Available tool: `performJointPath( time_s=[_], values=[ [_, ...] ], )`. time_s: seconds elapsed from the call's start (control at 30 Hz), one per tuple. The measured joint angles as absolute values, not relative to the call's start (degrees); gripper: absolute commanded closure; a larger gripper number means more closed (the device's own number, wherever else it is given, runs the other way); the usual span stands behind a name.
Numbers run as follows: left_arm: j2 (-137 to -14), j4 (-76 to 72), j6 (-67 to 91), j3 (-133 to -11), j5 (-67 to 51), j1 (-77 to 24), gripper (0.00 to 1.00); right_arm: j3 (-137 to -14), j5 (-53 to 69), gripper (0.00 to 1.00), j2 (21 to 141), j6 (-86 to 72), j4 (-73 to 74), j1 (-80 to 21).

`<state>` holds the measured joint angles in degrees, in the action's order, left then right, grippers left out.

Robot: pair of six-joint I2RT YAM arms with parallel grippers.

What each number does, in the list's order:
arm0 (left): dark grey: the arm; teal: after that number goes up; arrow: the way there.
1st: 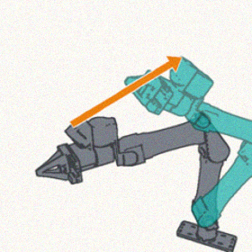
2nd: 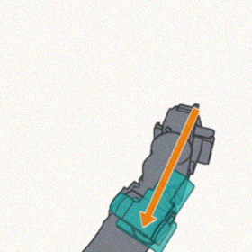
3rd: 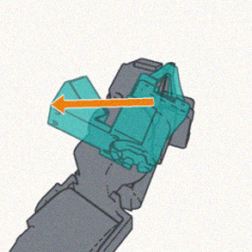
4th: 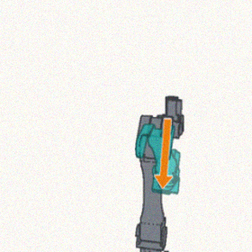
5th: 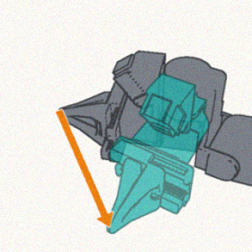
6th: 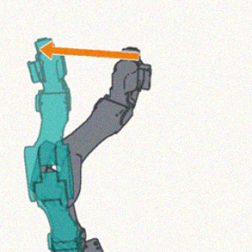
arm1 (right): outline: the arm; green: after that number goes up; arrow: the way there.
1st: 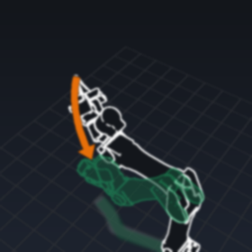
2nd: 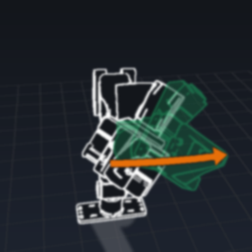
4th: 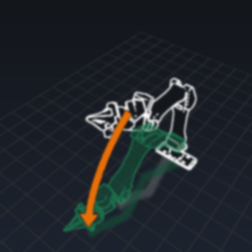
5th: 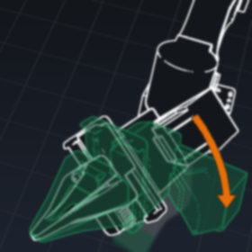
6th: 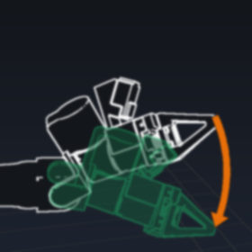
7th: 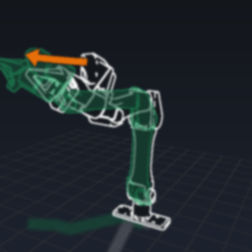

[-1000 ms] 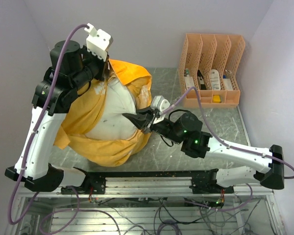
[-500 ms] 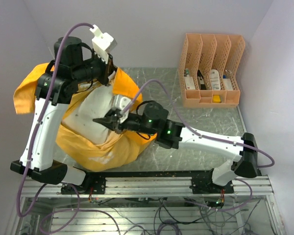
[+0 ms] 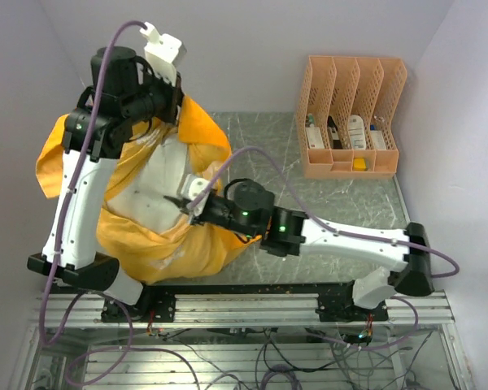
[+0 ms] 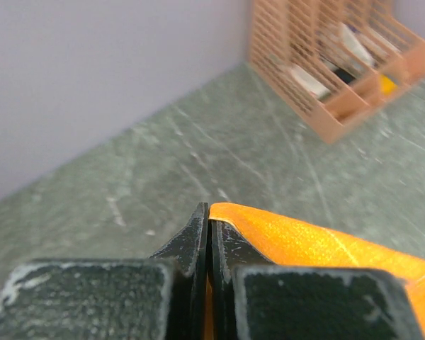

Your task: Remove the pillowcase from the pillow

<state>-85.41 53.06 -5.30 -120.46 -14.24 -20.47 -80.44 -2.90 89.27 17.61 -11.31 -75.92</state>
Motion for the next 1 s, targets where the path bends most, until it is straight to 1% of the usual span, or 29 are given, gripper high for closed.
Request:
performJointPath(
  time_s=[0.07,0.2,0.27,0.33,0.4,0.57,0.77,0.83,1.0],
  values=[
    [-87.22,53.28,-6.2,-124.6,-11.62,-18.46,0.93,-77.58,-5.76,1.0,85.12,19.25,-12.08,-75.92],
    [-92.38,55.68,-6.44,-135.24,-11.18,-9.54,0.93,-73.03,-11.53,1.0,77.1,23.03,-16.38,-75.79],
    [-93.23,56.29,-6.46,-136.4,-11.53,-6.92,0.93,-70.72,-13.26,1.0,74.39,24.88,-18.37,-75.79],
    [-92.99,56.9,-6.57,-135.79,-12.14,-5.69,0.92,-68.49,-13.93,1.0,72.69,26.7,-19.81,-75.81],
    [-92.62,57.32,-6.83,-134.69,-14.46,-4.91,0.89,-67.22,-13.93,1.0,72.01,27.97,-20.45,-75.85],
    [-93.34,60.93,-8.54,-133.6,-26.09,-1.69,0.8,-65.69,-11.16,1.0,70.96,27.83,-21.52,-74.43],
    [-93.36,61.25,-7.33,-129.99,-36.56,-0.05,0.74,-66.37,-4.84,1.0,72.1,24.75,-22.48,-71.2],
    [-93.32,60.64,-5.87,-127.46,-39.68,0.08,0.74,-67.51,-2.5,1.0,74.46,24.1,-22.94,-71.24],
    [-93.25,58.98,-2.44,-120.51,-43.83,-1.93,0.84,-71.09,1.67,1.0,81.03,23.33,-23.24,-71.85]
  ],
)
